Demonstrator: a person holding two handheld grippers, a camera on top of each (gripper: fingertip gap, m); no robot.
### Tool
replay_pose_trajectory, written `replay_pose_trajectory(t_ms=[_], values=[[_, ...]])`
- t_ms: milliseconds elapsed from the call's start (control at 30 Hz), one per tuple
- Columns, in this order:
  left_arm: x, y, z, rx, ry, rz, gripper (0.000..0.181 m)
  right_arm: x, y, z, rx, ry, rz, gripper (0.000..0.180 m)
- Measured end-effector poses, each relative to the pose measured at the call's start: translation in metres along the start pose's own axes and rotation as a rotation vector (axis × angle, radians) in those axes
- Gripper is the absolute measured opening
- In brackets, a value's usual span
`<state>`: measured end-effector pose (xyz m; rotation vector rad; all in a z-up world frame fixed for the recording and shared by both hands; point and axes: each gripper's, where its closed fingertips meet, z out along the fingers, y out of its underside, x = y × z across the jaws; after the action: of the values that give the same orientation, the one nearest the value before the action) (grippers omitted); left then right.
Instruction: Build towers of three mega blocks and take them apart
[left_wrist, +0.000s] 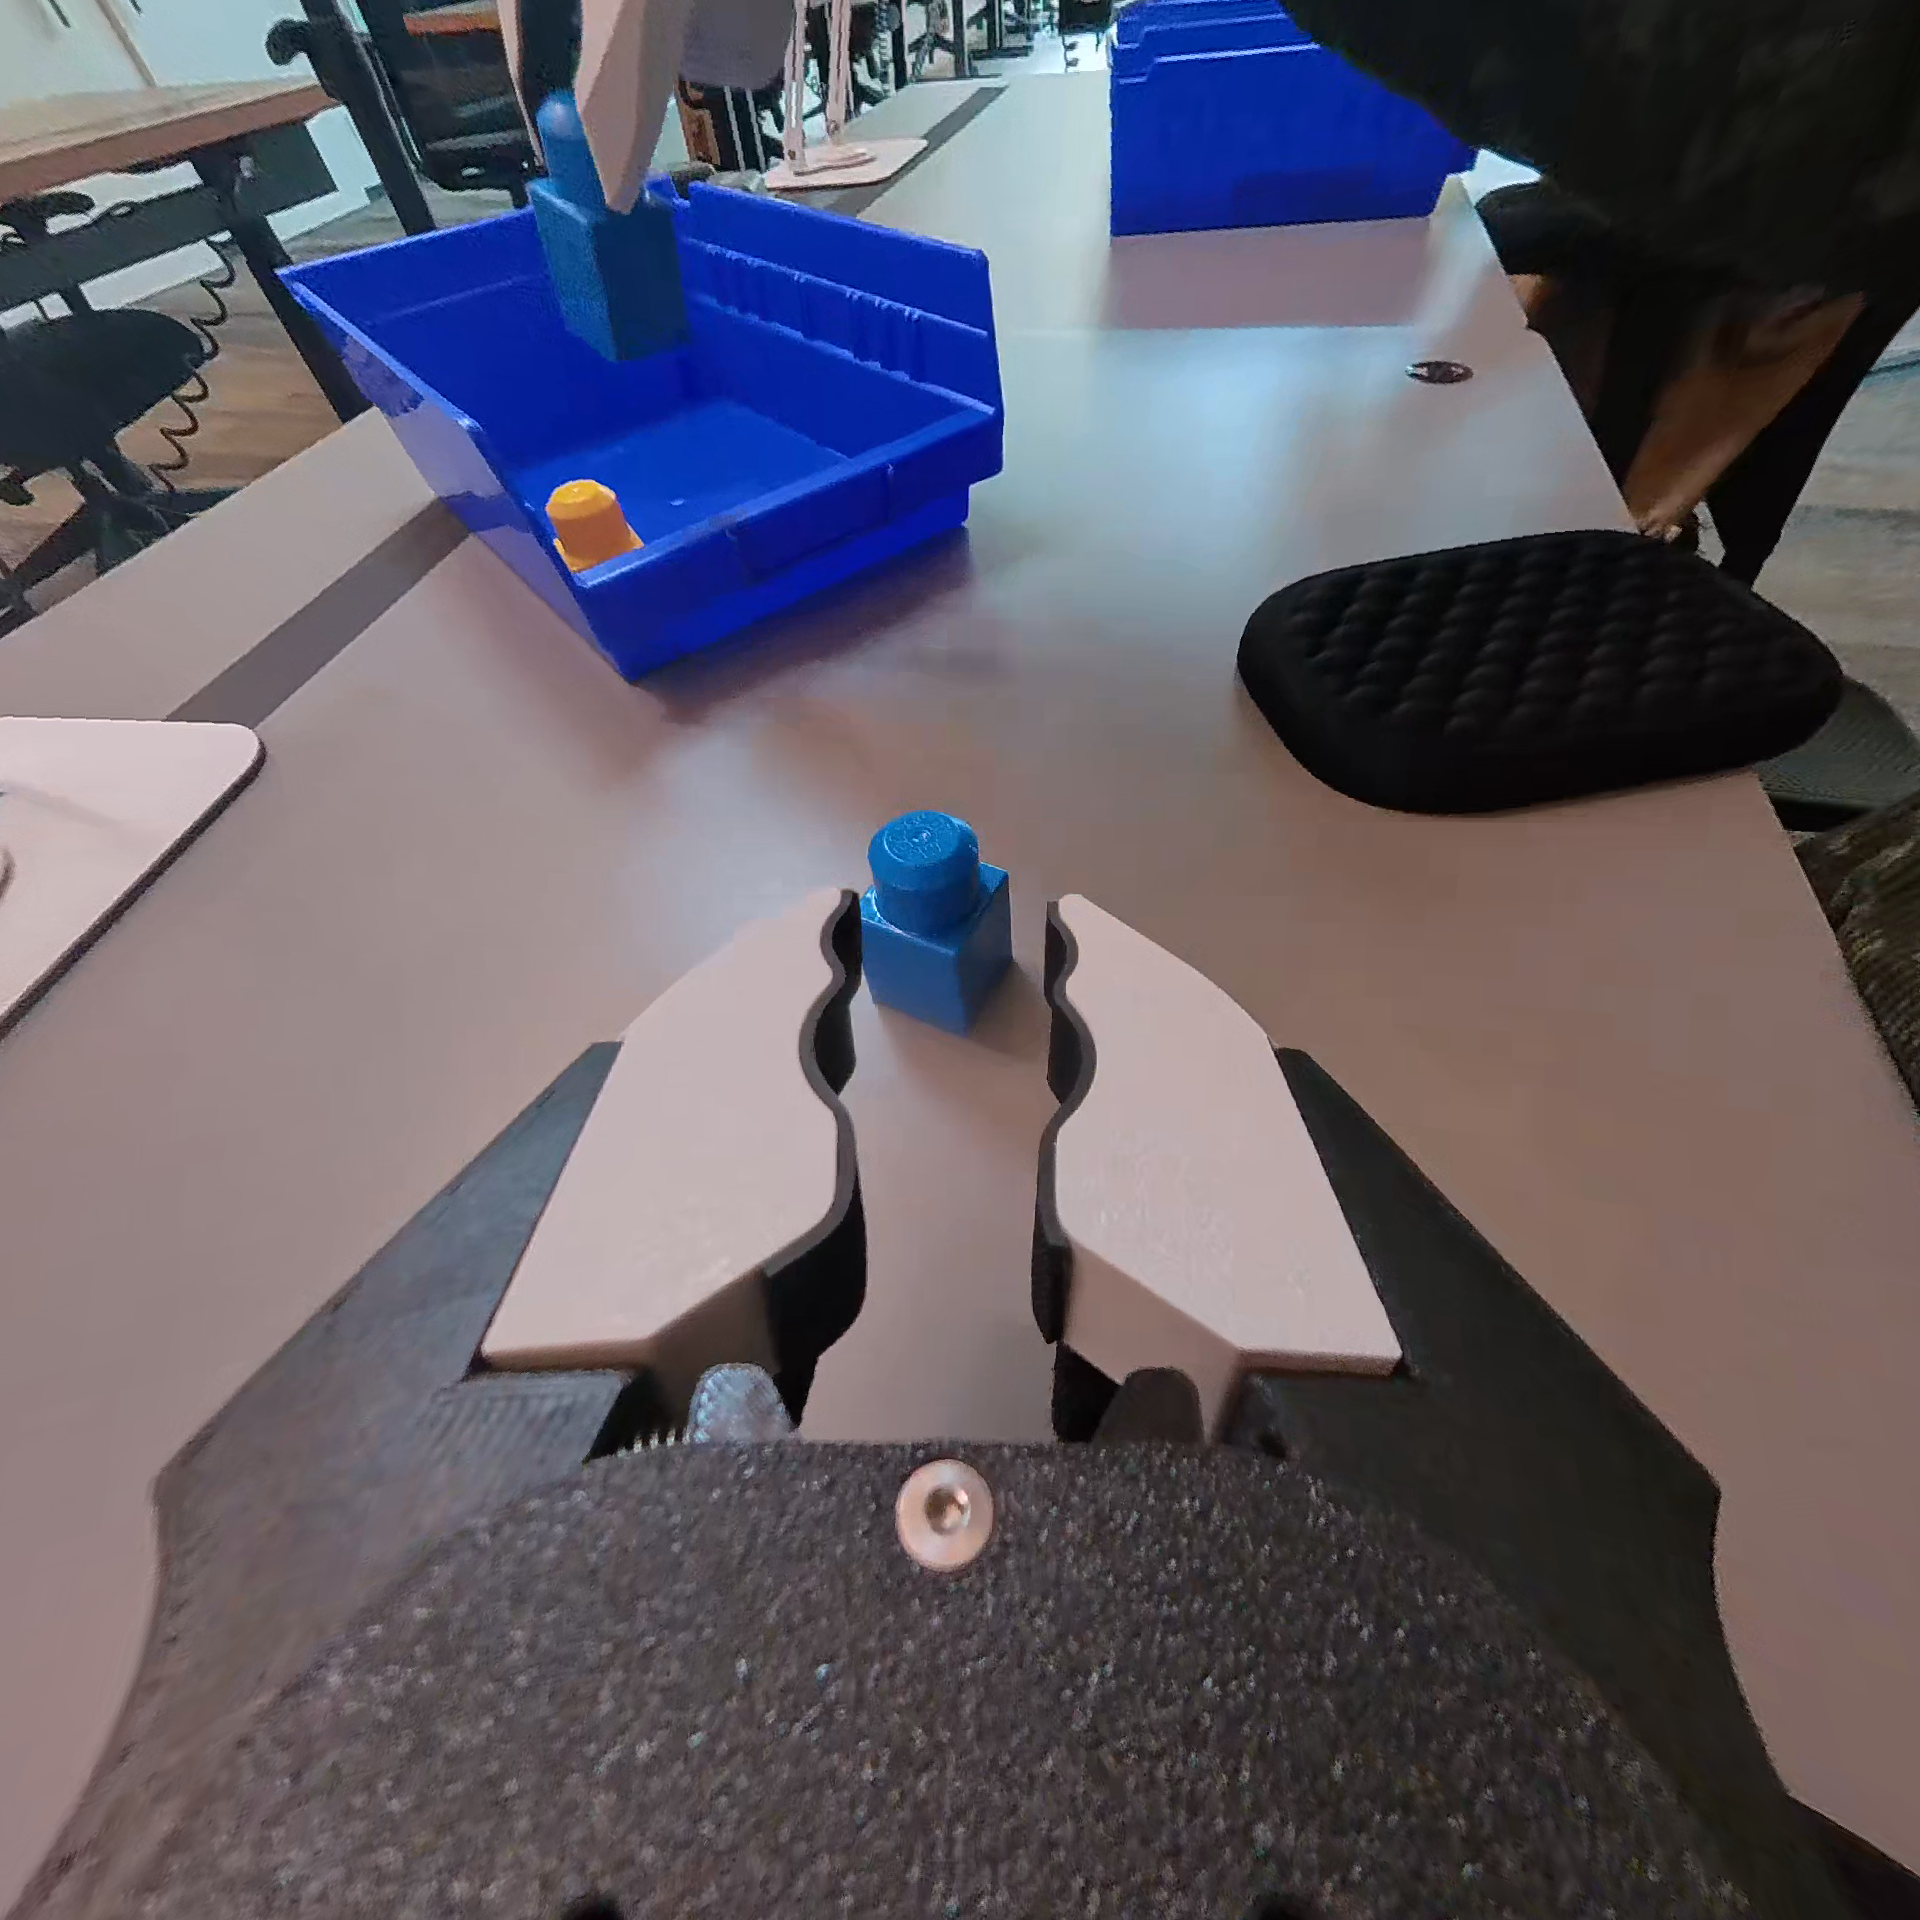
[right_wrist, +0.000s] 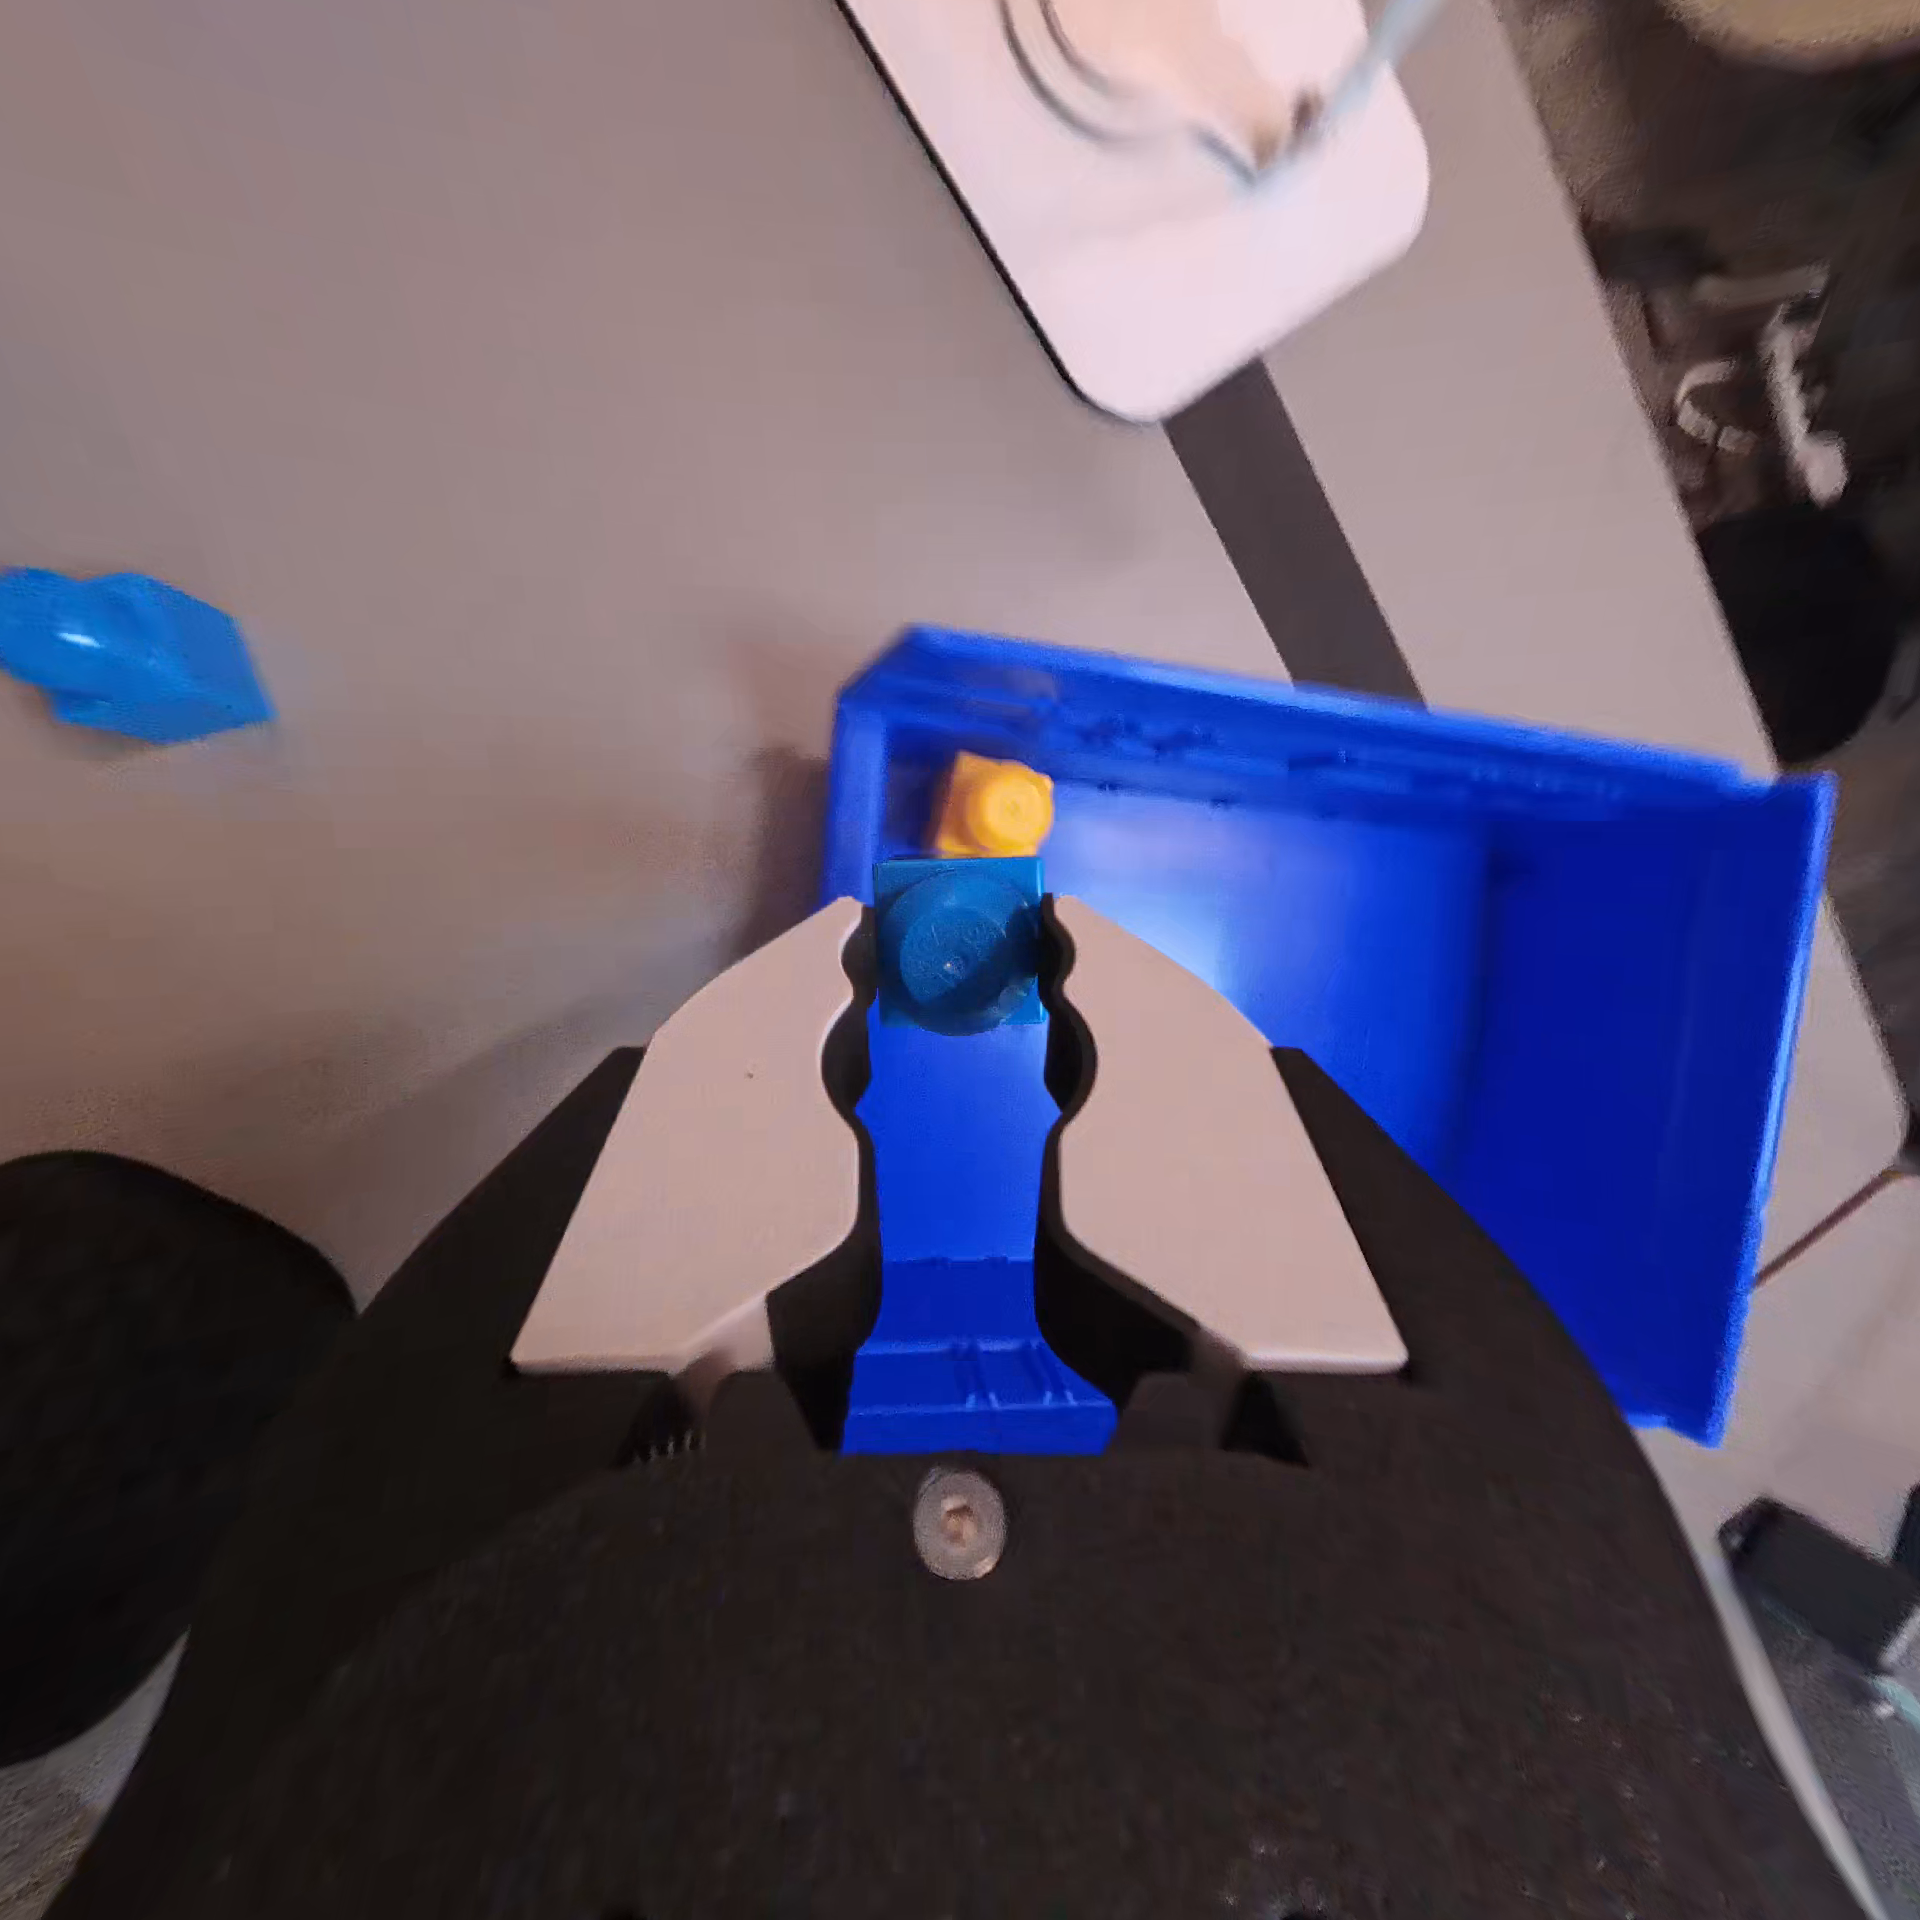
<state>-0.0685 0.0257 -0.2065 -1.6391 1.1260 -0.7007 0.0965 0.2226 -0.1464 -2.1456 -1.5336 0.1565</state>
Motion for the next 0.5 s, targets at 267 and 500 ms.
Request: replay_pose_trajectory(t_ms=[267, 500], values=[[-0.002, 0.004, 0.001, -0.005, -0.001, -0.014, 0.032, 0.006, 0.048, 0.073, -0.159, -0.074, 0.122, 0.03], [-0.004, 0.006, 0.001, -0.014, -0.007, -0.006, 0.031, 0.002, 0.046, 0.084, -0.112, -0.069, 0.115, 0.049]])
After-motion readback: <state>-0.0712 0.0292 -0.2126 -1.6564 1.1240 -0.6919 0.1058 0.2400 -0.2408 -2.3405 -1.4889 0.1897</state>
